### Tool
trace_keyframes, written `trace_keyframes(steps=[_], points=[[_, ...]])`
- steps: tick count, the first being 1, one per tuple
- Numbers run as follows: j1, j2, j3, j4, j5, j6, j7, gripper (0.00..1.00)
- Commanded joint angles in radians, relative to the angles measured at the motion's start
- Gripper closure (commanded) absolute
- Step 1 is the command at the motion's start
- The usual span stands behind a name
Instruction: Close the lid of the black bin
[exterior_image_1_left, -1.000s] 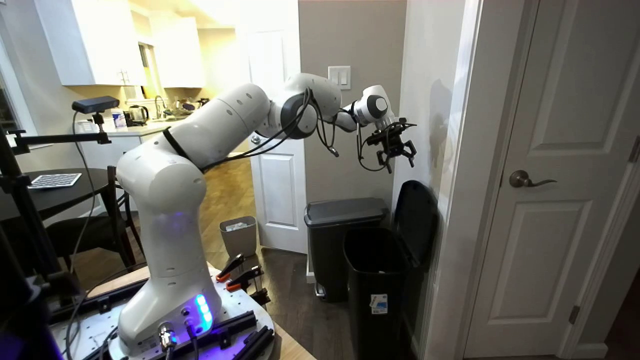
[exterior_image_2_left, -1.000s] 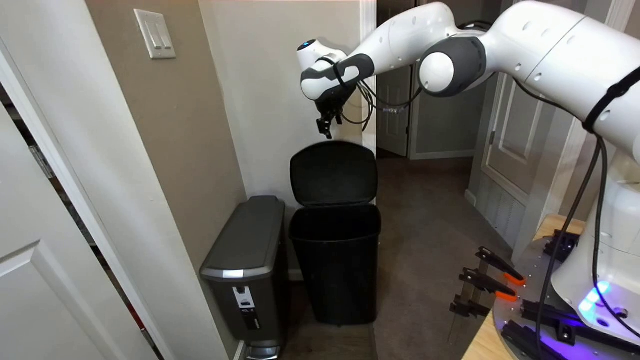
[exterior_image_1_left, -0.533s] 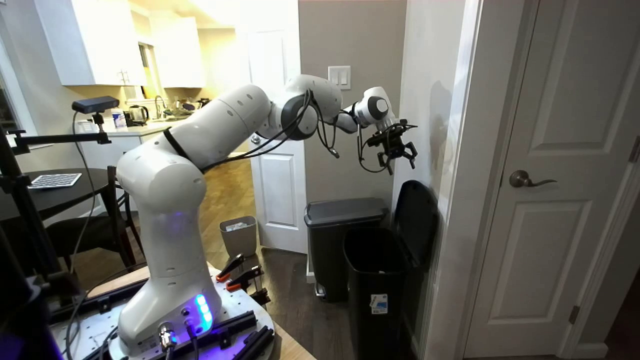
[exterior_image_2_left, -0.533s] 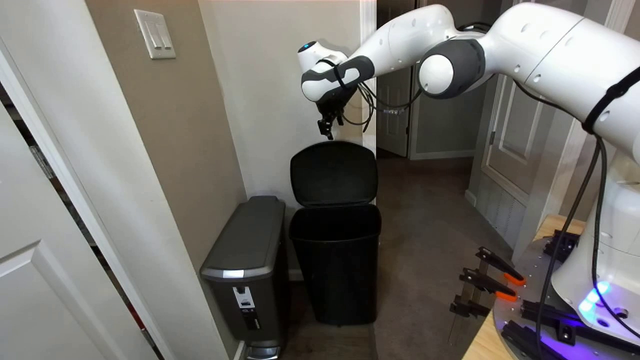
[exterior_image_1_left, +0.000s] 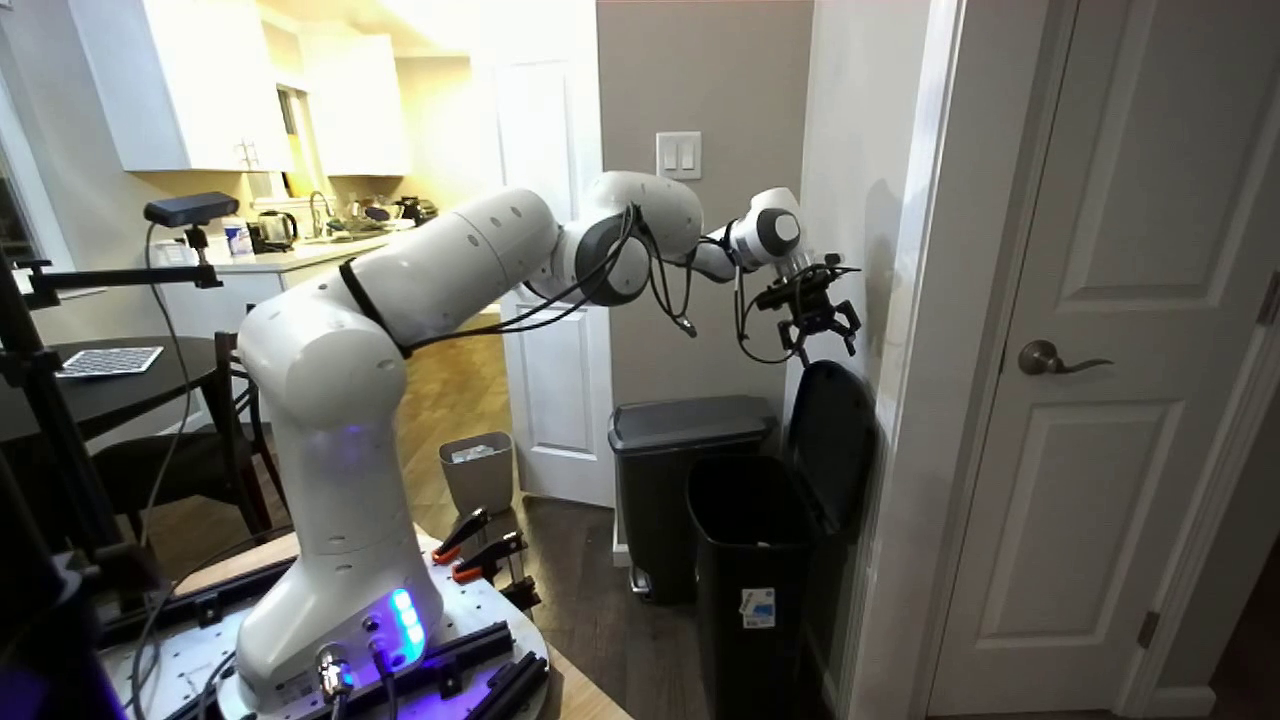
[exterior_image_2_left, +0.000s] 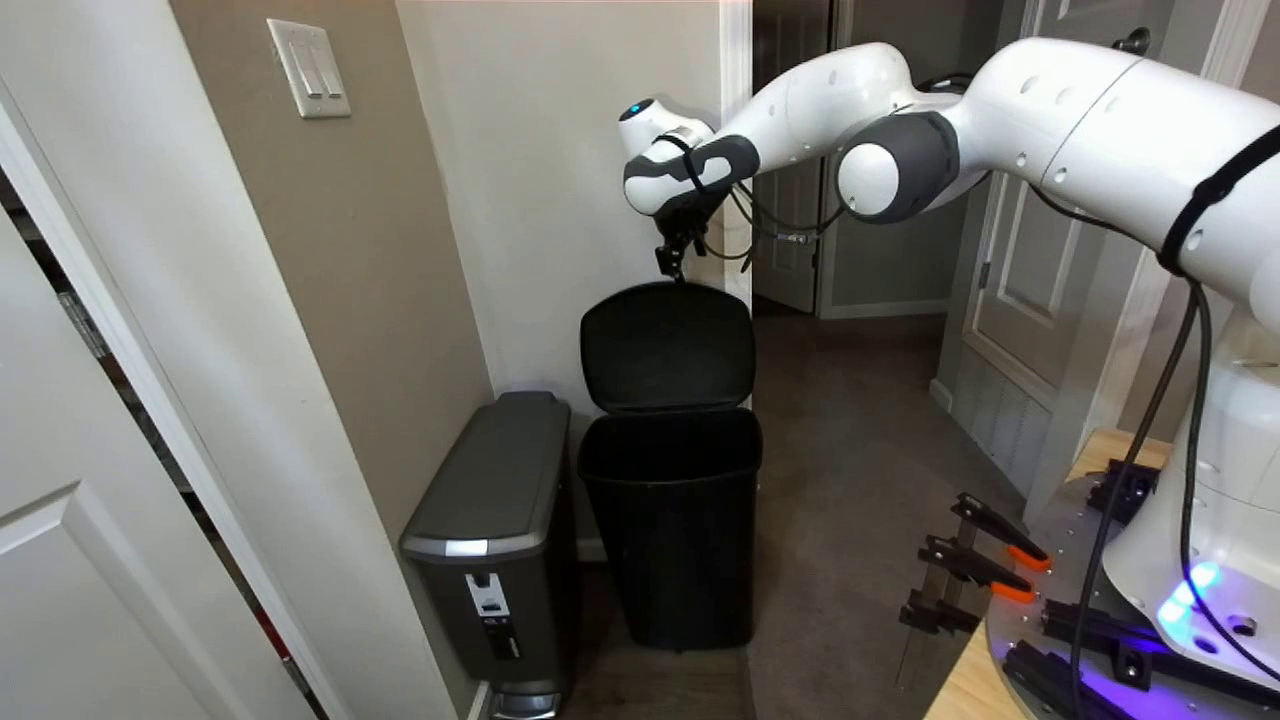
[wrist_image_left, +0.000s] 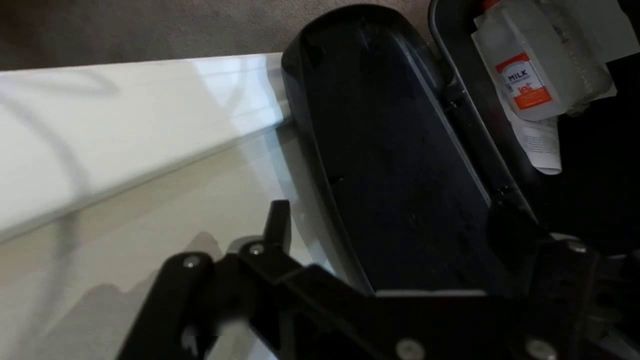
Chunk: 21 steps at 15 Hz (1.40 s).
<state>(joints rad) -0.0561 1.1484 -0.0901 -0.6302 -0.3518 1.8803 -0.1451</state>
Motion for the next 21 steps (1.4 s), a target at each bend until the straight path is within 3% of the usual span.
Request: trace_keyframes(steps=[1, 8, 16, 21], points=[[-0.021, 0.057, 0.003, 0.089, 0.014, -0.033, -0.014, 0.0], [-0.019, 0.101, 0.003, 0.134, 0.009, -0.032, -0.018, 0.0], [-0.017, 0.14, 0.036, 0.158, 0.008, 0.03, -0.097, 0.0], [-0.004, 0.167, 0.014, 0.168, -0.02, 0.091, -0.129, 0.0]])
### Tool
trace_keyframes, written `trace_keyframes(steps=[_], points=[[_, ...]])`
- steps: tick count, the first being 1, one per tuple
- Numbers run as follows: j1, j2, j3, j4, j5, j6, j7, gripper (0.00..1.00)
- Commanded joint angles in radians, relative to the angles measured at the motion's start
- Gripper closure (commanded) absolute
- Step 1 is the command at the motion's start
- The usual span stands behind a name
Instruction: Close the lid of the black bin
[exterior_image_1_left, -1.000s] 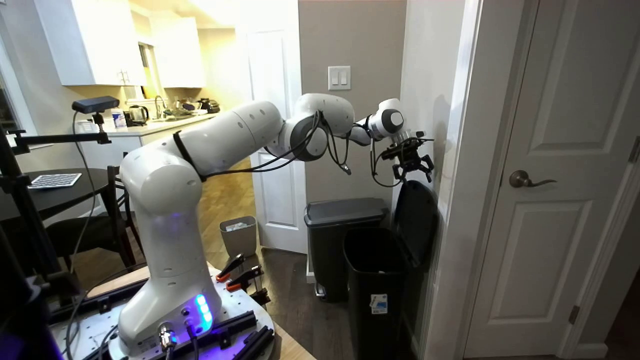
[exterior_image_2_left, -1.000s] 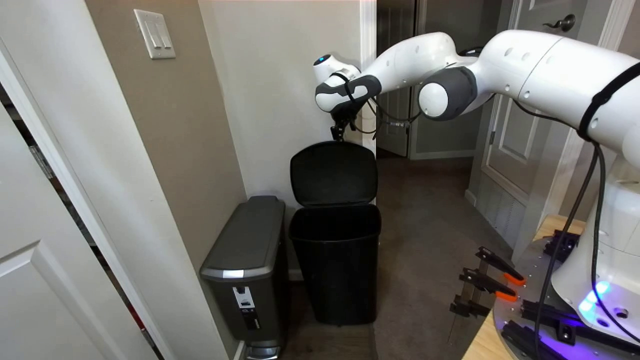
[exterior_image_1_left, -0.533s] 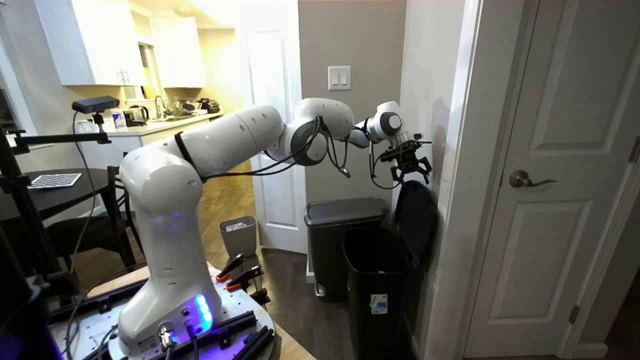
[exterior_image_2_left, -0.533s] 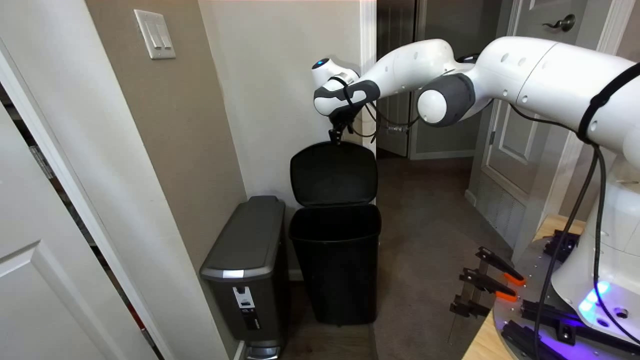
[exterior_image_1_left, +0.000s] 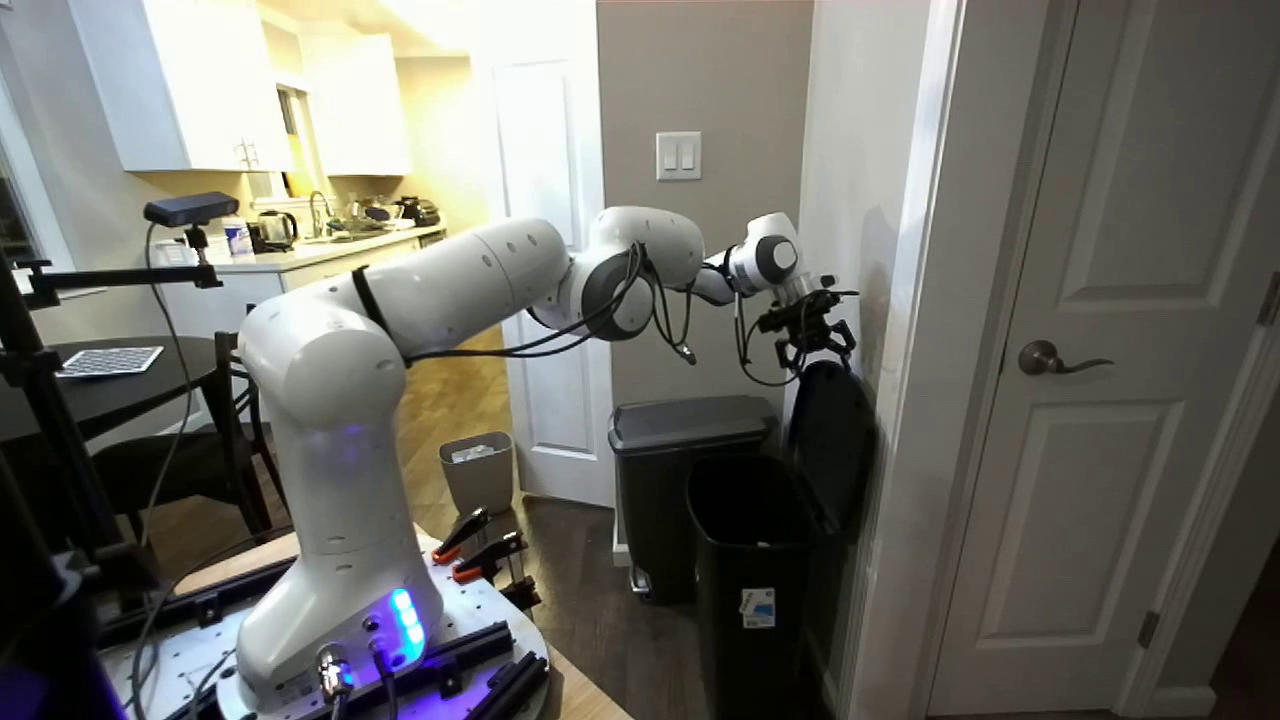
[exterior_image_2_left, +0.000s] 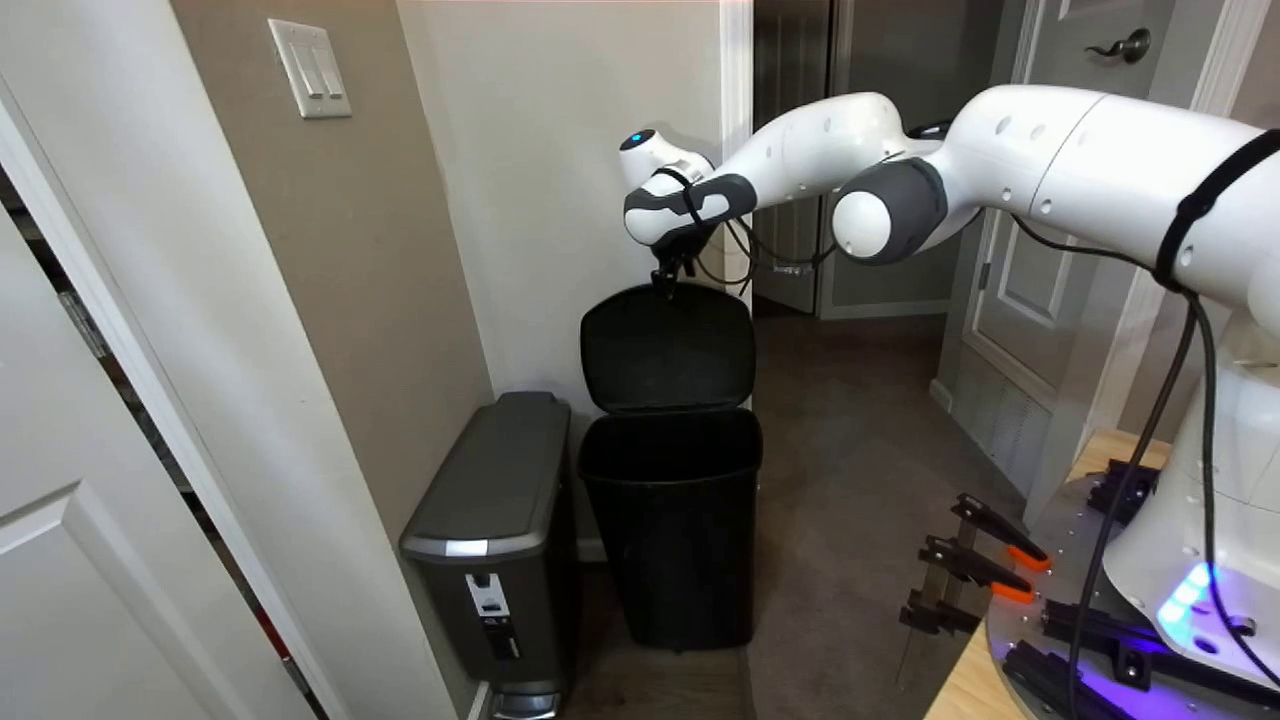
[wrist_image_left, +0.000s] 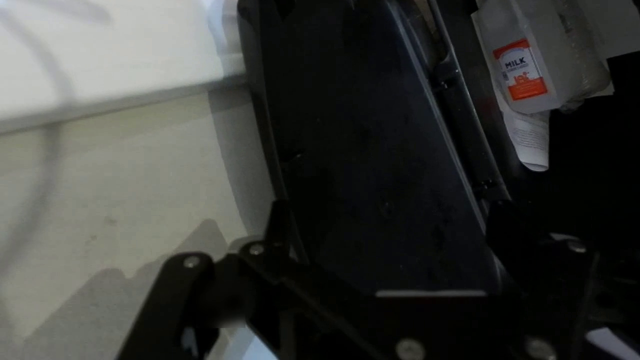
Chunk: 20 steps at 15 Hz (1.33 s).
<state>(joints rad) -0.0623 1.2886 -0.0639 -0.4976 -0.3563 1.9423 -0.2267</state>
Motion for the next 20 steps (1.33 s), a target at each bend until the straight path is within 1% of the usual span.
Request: trace_keyframes(steps=[1, 5, 6, 8, 9, 11, 14, 18, 20], points=[[0.004, 0.03, -0.017, 0.036, -0.021, 0.039, -0.05, 0.0], [0.013, 0.039, -0.054, 0.038, -0.052, 0.079, -0.081, 0.0], [0.02, 0.084, -0.09, 0.115, -0.026, 0.057, -0.112, 0.0], [0.024, 0.099, -0.109, 0.137, -0.025, 0.062, -0.147, 0.0], [0.026, 0.05, -0.097, 0.045, -0.048, 0.111, -0.148, 0.0], [0.024, 0.054, -0.085, 0.042, -0.029, 0.137, -0.197, 0.0], [0.013, 0.055, -0.047, 0.037, 0.001, 0.162, -0.256, 0.0], [-0.001, 0.054, -0.001, 0.032, 0.028, 0.162, -0.319, 0.0], [-0.008, 0.061, 0.012, 0.034, 0.033, 0.161, -0.332, 0.0]])
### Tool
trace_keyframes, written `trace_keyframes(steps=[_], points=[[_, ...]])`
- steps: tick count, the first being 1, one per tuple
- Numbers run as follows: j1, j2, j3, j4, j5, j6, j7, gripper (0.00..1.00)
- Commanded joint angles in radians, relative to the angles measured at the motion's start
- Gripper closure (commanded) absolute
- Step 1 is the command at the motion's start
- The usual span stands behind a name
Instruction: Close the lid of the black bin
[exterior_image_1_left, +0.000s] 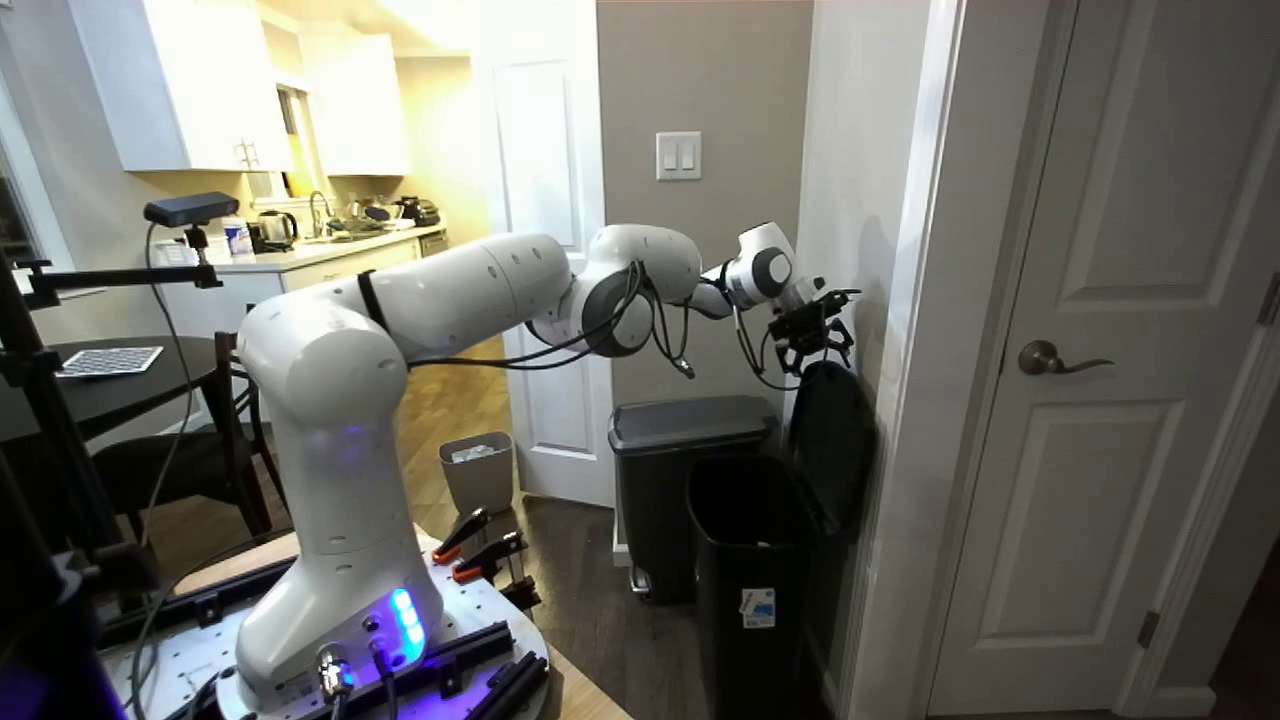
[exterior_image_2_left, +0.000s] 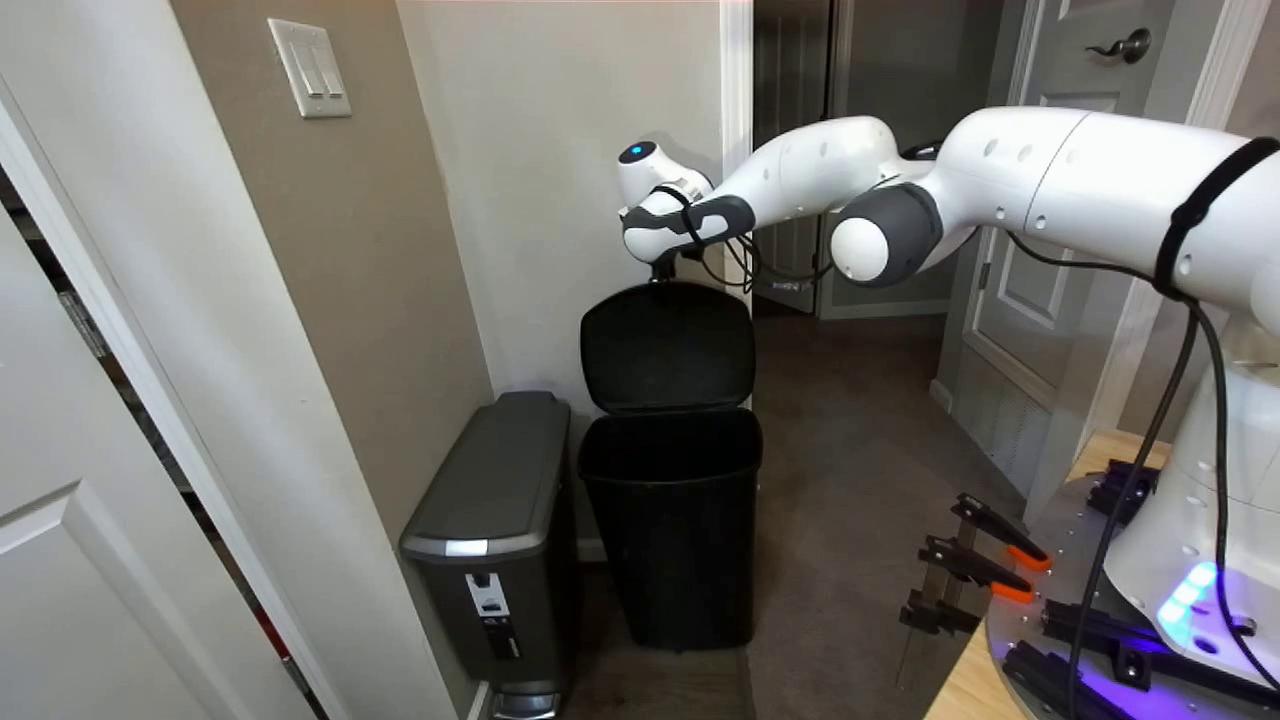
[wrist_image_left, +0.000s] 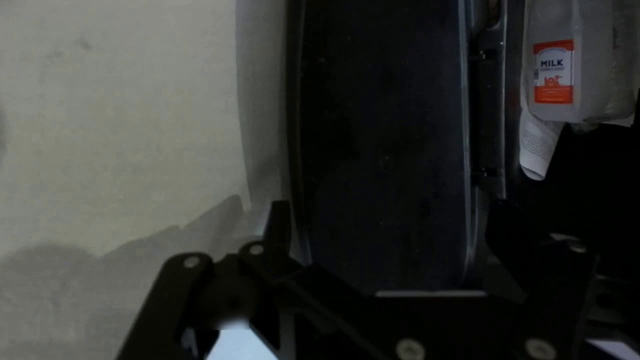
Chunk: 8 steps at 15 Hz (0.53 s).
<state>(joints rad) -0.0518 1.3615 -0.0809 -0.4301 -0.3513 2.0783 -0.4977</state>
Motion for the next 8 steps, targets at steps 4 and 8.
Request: trace_keyframes(steps=[4, 8], points=[[-0.033, -0.005, 0.015, -0.031, 0.011, 0.019, -0.033, 0.0], [-0.05, -0.003, 0.013, -0.036, 0.018, -0.003, -0.033, 0.0]])
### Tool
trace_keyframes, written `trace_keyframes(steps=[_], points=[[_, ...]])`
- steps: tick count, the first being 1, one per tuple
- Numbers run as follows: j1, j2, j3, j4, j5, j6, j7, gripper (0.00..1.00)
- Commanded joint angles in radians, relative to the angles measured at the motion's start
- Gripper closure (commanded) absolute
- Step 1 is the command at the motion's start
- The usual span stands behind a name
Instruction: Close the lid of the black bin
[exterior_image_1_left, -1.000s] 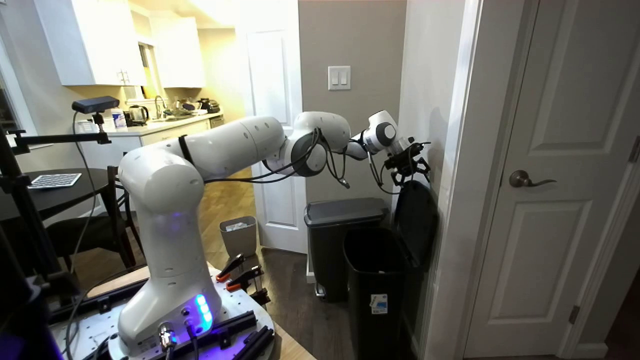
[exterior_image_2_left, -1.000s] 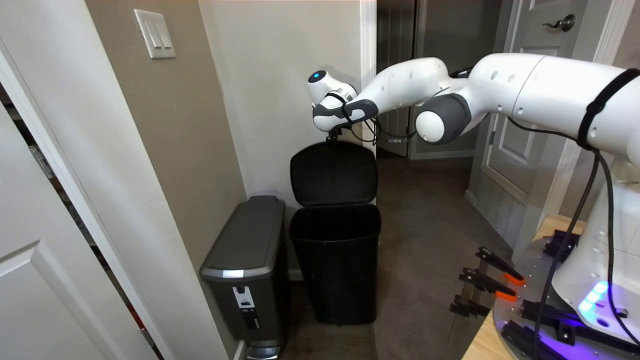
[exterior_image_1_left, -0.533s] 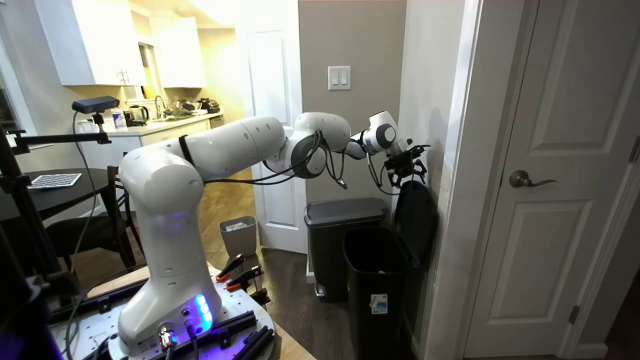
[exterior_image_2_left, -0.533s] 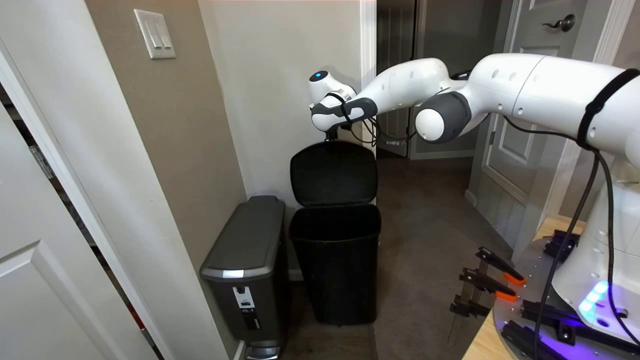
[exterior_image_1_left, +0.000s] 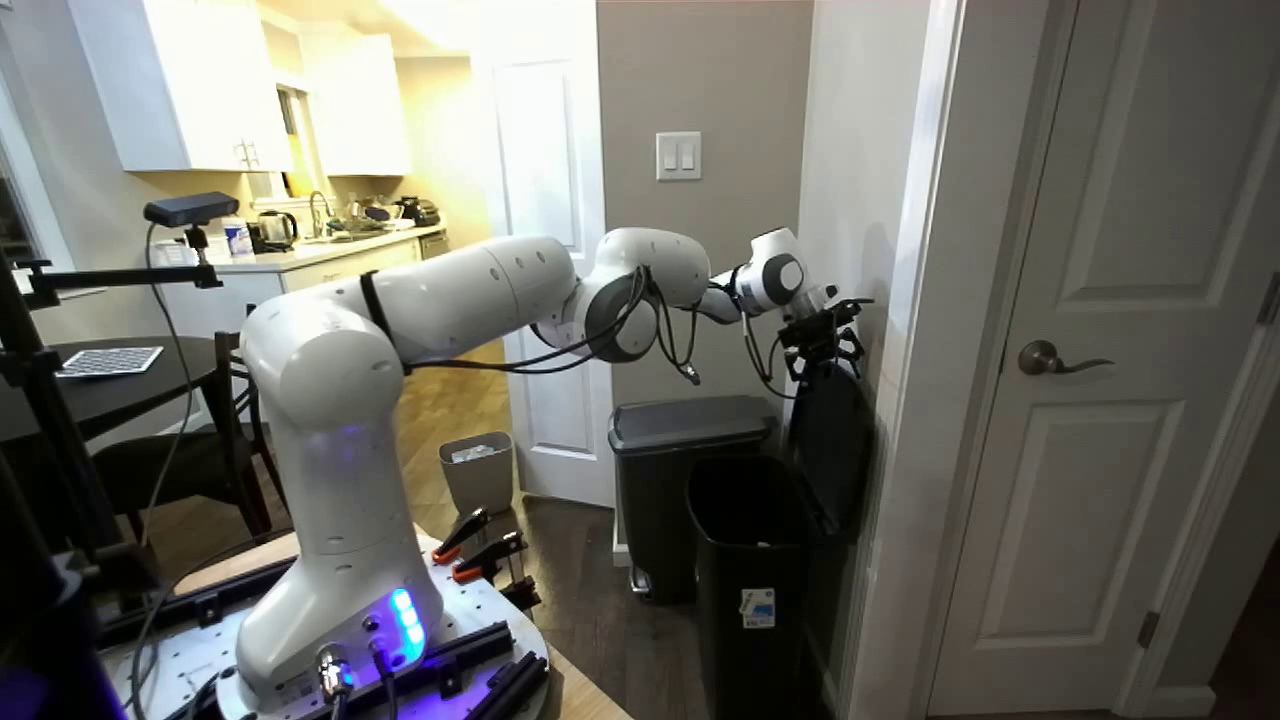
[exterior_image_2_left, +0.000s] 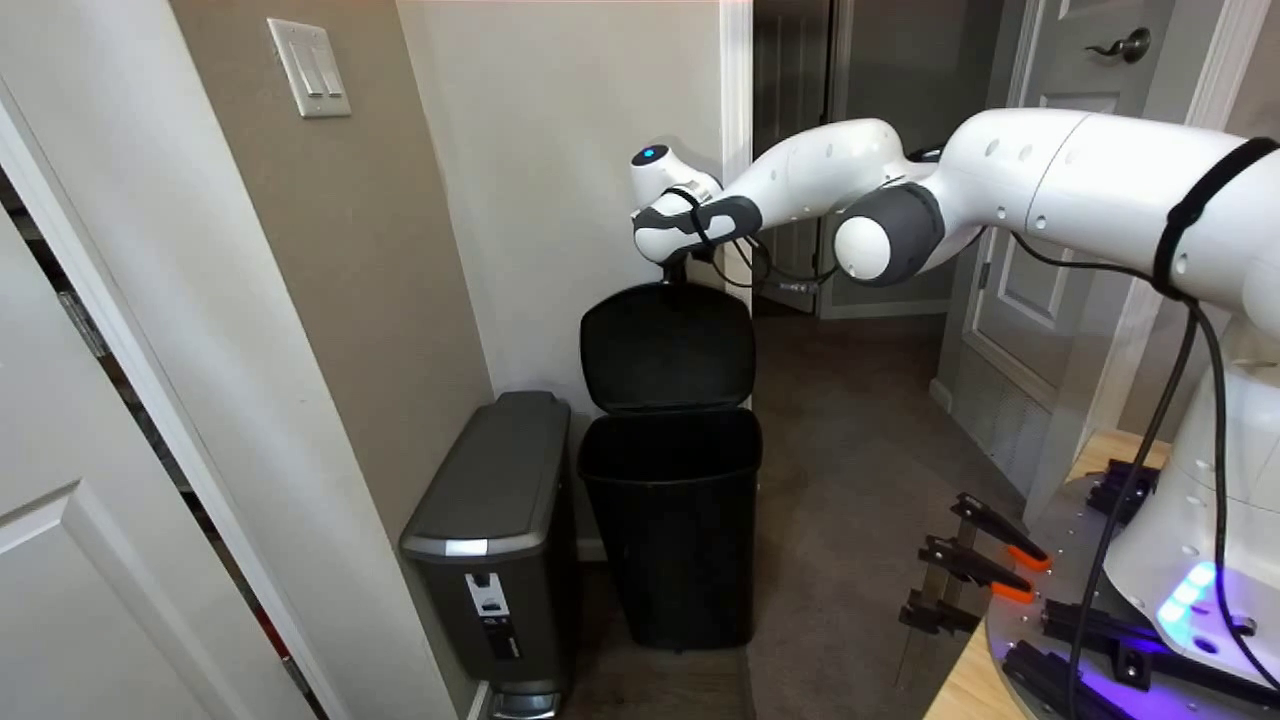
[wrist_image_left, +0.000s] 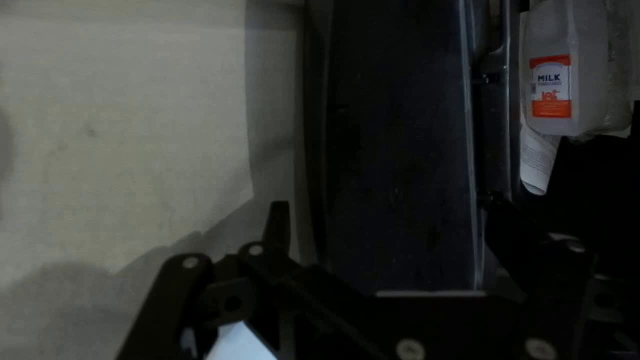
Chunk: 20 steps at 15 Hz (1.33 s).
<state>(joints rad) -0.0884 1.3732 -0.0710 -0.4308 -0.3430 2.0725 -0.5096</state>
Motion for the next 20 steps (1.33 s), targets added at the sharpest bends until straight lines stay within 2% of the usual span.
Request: trace_keyframes(steps=[1, 5, 7, 8, 9, 13, 18, 20], points=[[-0.016, -0.011, 0.002, -0.035, 0.011, 0.001, -0.021, 0.0], [-0.019, -0.016, 0.025, -0.043, 0.031, -0.041, -0.017, 0.0], [-0.015, -0.036, 0.032, -0.052, 0.052, -0.122, 0.033, 0.0], [-0.01, 0.007, 0.024, 0.05, 0.104, -0.202, 0.026, 0.0], [-0.016, -0.059, 0.053, -0.051, 0.102, -0.188, 0.045, 0.0], [-0.024, -0.084, 0.1, -0.044, 0.189, -0.283, 0.108, 0.0], [-0.056, -0.098, 0.189, -0.044, 0.302, -0.379, 0.091, 0.0], [-0.066, -0.107, 0.212, -0.049, 0.336, -0.434, 0.134, 0.0]])
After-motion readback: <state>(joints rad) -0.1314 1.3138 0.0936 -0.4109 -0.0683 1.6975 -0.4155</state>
